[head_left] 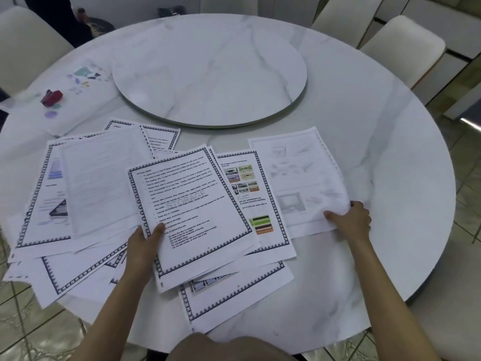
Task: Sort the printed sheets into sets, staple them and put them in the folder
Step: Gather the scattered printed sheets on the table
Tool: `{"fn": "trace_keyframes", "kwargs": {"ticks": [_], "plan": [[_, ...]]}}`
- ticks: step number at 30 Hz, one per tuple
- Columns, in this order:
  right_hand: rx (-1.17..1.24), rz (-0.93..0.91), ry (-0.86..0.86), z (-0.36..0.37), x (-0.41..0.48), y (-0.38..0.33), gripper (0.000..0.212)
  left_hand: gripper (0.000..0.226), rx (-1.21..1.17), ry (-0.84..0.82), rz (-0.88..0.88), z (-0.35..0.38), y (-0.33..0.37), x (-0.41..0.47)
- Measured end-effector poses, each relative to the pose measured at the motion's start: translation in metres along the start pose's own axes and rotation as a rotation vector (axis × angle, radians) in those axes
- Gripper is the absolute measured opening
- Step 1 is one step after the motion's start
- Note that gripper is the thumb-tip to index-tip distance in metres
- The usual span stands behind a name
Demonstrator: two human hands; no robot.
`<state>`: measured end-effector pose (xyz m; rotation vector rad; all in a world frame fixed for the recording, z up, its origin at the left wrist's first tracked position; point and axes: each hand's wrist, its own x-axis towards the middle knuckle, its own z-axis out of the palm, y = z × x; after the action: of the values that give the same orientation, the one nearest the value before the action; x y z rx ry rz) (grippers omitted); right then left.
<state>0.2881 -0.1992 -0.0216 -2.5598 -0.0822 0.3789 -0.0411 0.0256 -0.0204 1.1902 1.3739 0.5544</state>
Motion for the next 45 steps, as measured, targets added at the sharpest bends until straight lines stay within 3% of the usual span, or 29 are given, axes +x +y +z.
{"fn": "trace_keyframes", "kwargs": {"ticks": [2, 5, 8, 13, 18, 21, 27, 32, 35, 40, 43, 45], "plan": [[0.1, 0.014, 0.021, -0.003, 0.002, 0.001, 0.066, 0.031, 0.004, 0.0, -0.002, 0.0, 0.0, 0.001], [0.27, -0.045, 0.124, -0.013, -0.006, -0.004, 0.041, 0.031, 0.012, -0.004, -0.003, -0.001, -0.001, 0.001], [0.393, -0.201, 0.253, -0.028, -0.018, -0.021, 0.025, 0.032, 0.019, -0.005, 0.001, -0.001, -0.002, 0.001], [0.526, -0.51, 0.262, -0.041, -0.045, -0.063, 0.021, 0.033, 0.033, 0.002, 0.008, 0.0, -0.003, 0.003], [0.459, -0.835, 0.199, -0.027, -0.077, -0.09, 0.018, 0.032, 0.024, 0.0, 0.006, 0.001, -0.003, 0.003], [0.375, -1.002, 0.062, -0.006, -0.101, -0.097, 0.02, 0.03, 0.02, -0.001, 0.006, 0.0, -0.004, 0.003], [0.12, -1.1, -0.224, 0.054, -0.122, -0.079, 0.03, 0.031, 0.03, 0.002, 0.023, -0.001, -0.004, 0.003], [0.024, -1.057, -0.484, 0.075, -0.131, -0.061, 0.025, 0.027, 0.023, 0.003, 0.045, 0.001, -0.004, 0.002], [0.158, -0.936, -0.578, 0.067, -0.126, -0.06, 0.032, 0.031, 0.016, 0.004, 0.044, 0.001, -0.004, 0.002], [0.543, -0.609, -0.375, 0.034, -0.093, -0.061, 0.022, 0.033, 0.021, 0.007, 0.046, 0.0, -0.004, 0.002], [0.396, -0.49, -0.166, 0.025, -0.065, -0.05, 0.019, 0.035, 0.035, 0.009, 0.052, 0.0, -0.004, 0.002], [0.214, -0.39, -0.13, 0.026, -0.05, -0.042, 0.031, 0.034, 0.037, 0.007, 0.054, 0.0, -0.004, 0.003]]}}
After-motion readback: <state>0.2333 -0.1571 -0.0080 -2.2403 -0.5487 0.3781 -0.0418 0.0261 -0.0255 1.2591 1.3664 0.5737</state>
